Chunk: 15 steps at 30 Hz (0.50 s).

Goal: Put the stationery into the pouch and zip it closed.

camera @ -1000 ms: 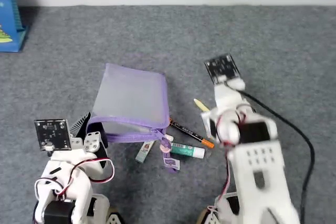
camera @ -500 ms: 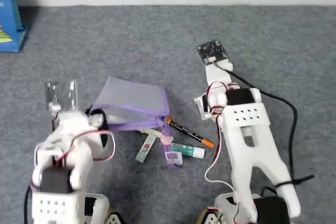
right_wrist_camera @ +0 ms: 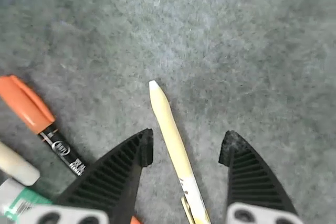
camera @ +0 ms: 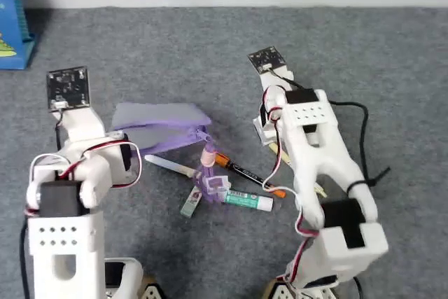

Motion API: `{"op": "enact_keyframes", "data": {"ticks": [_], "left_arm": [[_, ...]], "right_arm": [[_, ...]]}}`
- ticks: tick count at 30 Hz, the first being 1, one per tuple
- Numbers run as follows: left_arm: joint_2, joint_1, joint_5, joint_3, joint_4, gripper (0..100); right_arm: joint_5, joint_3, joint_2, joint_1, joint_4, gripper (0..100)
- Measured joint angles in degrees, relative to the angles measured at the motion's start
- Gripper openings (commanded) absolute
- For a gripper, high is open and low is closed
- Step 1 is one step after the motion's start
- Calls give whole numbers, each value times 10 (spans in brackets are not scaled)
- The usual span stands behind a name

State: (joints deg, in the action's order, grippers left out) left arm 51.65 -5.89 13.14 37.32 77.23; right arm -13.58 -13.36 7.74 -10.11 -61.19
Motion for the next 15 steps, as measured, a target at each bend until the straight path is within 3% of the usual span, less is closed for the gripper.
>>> {"op": "enact_keyframes", "data": {"ticks": [5, 15], "left_arm": [[1, 1, 0, -55, 62, 12], [1, 1, 0, -55, 63, 12]], "right_arm": [[0, 14, 32, 0, 0, 204], [-2, 15, 49, -20, 4, 204]]}}
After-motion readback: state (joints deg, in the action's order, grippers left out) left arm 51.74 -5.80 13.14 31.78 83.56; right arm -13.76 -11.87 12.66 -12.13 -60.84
